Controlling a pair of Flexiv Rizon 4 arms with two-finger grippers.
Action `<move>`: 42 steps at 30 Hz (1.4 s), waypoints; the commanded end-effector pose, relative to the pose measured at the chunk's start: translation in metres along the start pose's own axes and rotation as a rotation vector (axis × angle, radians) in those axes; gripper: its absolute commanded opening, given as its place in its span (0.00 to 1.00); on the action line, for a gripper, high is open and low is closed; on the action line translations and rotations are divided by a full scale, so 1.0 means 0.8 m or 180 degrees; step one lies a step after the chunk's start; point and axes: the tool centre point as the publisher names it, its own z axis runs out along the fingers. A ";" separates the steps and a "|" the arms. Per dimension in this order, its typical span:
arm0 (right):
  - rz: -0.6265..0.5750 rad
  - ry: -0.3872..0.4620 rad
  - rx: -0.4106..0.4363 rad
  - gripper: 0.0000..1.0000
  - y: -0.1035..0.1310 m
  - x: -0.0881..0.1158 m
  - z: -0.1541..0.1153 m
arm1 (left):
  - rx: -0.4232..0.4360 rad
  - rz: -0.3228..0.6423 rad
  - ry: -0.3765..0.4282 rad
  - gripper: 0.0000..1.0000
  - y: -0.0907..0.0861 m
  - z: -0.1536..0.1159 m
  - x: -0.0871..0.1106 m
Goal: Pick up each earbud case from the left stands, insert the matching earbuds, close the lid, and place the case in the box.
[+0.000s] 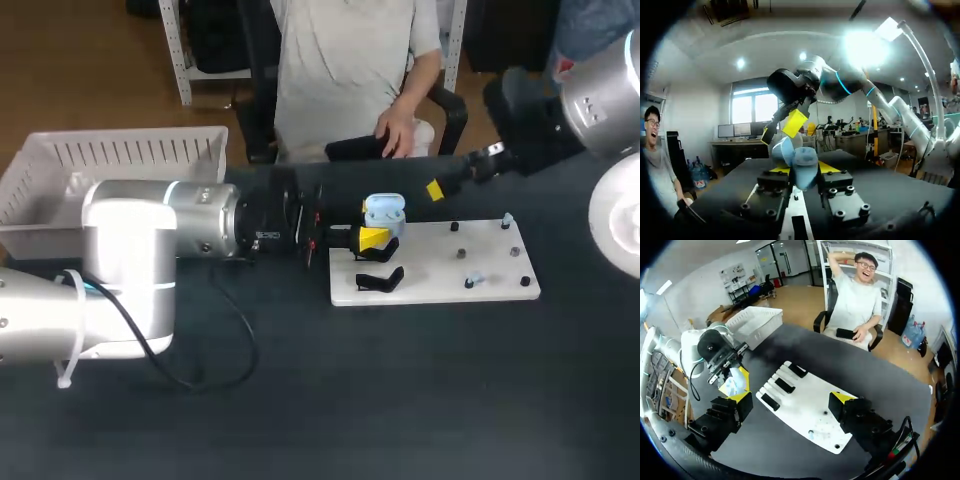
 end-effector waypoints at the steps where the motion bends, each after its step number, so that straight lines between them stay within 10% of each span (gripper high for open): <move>1: 0.0045 0.0262 0.0582 1.00 -0.022 0.004 -0.014 | -0.0043 0.0015 0.0003 0.00 -0.002 -0.001 0.002; 9: 0.0133 0.0819 0.1073 1.00 -0.079 0.030 -0.004 | -0.0109 -0.0007 0.0066 0.00 -0.004 -0.009 0.007; 30: 0.0438 0.1489 0.1255 0.99 -0.148 0.072 0.048 | -0.0227 -0.0037 0.0201 0.00 -0.007 -0.004 0.012; 36: 0.0531 0.1568 0.1362 0.78 -0.156 0.080 0.061 | -0.0227 -0.0037 0.0201 0.00 -0.007 -0.004 0.012; 39: 0.0602 0.1629 0.1398 0.51 -0.160 0.083 0.066 | -0.0227 -0.0037 0.0201 0.00 -0.007 -0.004 0.012; 42: 0.0687 0.1632 0.1417 0.54 -0.162 0.085 0.069 | -0.0227 -0.0037 0.0201 0.00 -0.007 -0.004 0.012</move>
